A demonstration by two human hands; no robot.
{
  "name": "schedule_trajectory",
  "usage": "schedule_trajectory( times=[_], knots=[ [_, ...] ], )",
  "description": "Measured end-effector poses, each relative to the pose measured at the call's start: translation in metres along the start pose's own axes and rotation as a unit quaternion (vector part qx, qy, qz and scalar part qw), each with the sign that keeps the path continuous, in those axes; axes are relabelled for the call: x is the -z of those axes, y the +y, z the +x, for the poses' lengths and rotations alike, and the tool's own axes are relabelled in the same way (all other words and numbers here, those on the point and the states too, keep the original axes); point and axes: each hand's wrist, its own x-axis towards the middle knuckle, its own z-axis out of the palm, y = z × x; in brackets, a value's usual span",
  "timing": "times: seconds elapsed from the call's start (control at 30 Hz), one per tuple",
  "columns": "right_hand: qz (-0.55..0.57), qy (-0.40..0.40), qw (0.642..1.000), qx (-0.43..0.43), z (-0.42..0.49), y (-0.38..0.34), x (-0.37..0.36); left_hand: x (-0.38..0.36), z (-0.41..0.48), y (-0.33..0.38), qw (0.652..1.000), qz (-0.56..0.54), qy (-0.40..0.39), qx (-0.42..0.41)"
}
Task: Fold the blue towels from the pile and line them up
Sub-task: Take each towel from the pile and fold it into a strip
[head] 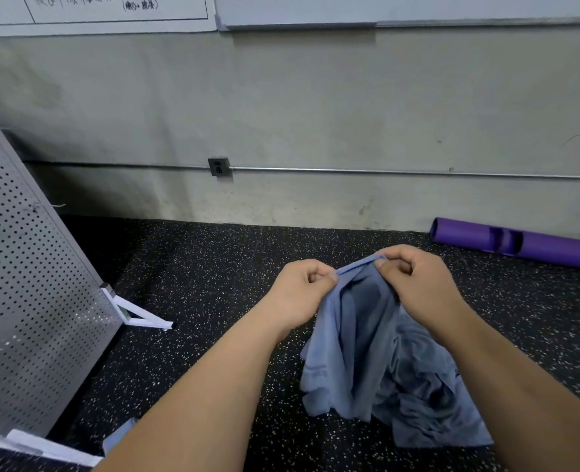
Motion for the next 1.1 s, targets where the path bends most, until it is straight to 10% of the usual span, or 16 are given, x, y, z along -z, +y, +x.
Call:
schedule_trajectory(
  times=[0.4,1.1],
  knots=[
    [-0.124,-0.020,0.990,0.068,-0.005,-0.001,0.014,0.028,-0.007,-0.004,0.966,0.232,0.056,-0.104],
    [-0.175,0.034,0.984,-0.009,0.004,0.034,0.061,0.097,-0.011,-0.026,0.946,0.324,0.028,-0.005]
  ],
)
